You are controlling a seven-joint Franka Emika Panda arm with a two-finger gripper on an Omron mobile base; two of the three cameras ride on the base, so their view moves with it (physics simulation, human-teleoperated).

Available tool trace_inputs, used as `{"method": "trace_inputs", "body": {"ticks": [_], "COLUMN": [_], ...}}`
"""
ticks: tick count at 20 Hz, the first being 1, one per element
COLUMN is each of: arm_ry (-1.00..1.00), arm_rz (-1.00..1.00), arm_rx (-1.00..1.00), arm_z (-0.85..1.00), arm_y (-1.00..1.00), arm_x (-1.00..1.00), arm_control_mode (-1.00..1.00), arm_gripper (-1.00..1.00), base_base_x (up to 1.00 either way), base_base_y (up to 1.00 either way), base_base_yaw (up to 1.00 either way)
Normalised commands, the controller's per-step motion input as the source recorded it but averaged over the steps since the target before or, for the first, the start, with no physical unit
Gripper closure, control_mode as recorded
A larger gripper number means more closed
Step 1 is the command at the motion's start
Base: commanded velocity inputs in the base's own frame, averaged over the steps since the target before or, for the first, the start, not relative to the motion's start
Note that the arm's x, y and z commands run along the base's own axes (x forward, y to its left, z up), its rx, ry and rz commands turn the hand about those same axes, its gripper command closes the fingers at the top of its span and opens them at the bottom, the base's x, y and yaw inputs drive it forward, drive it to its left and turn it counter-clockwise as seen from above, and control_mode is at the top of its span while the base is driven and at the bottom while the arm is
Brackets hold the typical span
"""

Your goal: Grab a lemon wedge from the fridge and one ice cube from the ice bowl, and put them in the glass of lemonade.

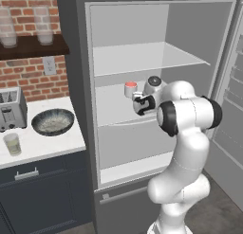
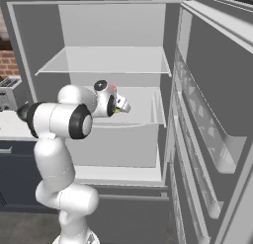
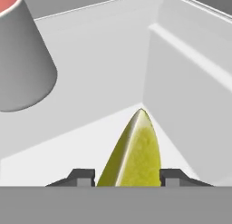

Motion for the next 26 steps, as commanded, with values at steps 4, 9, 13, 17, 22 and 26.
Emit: {"method": "trace_inputs", "body": {"ticks": [4,9,13,17,22,26], "arm_ry": [0.00,-0.15,-0.14,-0.06,0.03,0.15], "arm_rz": [-0.03,0.01,0.06,0.14,0.05,0.00], "arm_rx": [0.00,0.00,0.00,0.00,0.01,0.00], "arm_z": [-0.17,-0.55,0.12,0.81,0.95,0.59], "arm_y": [0.00,0.00,0.03,0.15,0.11,0.00], "arm_x": [-0.13,-1.00,-1.00,-1.00,-1.00,-1.00], "arm_control_mode": [-1.00,-1.00,-1.00,-1.00,-1.00,-1.00], "arm_gripper": [1.00,1.00,1.00,1.00,1.00,1.00], "base_base_x": [0.00,0.00,0.00,0.00,0.00,0.00], "base_base_y": [0.00,0.00,0.00,0.00,0.00,0.00], "base_base_yaw": [0.00,0.00,0.00,0.00,0.00,0.00]}}
